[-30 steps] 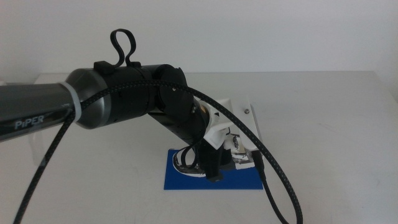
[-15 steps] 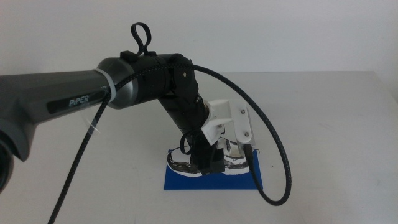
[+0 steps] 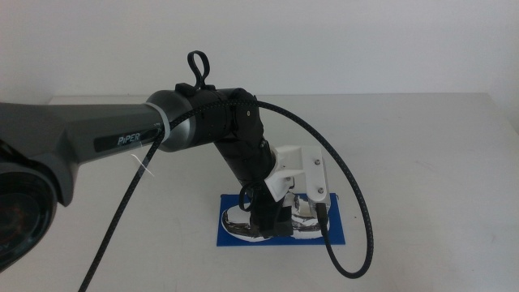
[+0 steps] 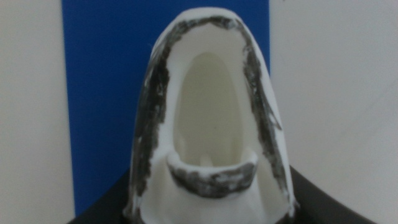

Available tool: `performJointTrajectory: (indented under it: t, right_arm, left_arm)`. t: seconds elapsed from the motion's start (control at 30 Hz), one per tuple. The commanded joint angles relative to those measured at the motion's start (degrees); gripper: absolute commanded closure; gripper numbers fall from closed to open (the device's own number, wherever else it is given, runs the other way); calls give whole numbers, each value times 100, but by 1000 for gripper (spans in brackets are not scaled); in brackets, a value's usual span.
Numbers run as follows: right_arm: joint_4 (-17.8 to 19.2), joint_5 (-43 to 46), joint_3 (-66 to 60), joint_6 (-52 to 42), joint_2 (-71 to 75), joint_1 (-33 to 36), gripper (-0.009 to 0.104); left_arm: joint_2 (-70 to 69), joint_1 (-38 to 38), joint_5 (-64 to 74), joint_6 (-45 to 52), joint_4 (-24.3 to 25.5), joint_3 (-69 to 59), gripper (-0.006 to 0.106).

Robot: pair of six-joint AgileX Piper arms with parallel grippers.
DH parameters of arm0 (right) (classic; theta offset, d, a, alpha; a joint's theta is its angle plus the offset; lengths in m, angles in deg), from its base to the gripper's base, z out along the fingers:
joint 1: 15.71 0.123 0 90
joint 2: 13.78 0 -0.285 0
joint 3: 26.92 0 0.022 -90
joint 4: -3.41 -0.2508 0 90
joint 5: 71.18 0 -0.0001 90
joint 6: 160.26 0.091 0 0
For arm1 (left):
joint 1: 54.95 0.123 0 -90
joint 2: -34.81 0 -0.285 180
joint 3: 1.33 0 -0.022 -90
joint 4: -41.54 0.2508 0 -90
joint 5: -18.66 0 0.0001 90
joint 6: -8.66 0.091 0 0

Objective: Use one arm to grab the shoe from the table and place it on the mat.

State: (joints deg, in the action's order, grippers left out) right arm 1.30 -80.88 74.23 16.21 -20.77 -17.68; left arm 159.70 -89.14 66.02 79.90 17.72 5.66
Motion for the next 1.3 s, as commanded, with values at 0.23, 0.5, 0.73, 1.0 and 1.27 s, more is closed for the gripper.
performJointTrajectory:
  t: [0.23,0.5,0.73,1.0,1.27]
  right_arm:
    - [49,455,54,-72,116,-27,29]
    - [49,455,54,-72,116,-27,29]
    - [49,455,54,-72,116,-27,29]
    - [49,455,54,-72,116,-27,29]
    - [49,455,54,-72,116,-27,29]
  left_arm:
    - [-245,1,-132,214,-95,161,101]
    - [-245,1,65,214,-24,161,70]
    - [-245,1,510,49,85,489,7]
    - [-245,6,2102,-475,548,1382,7]
    - [-520,272,2817,-1260,613,2192,7]
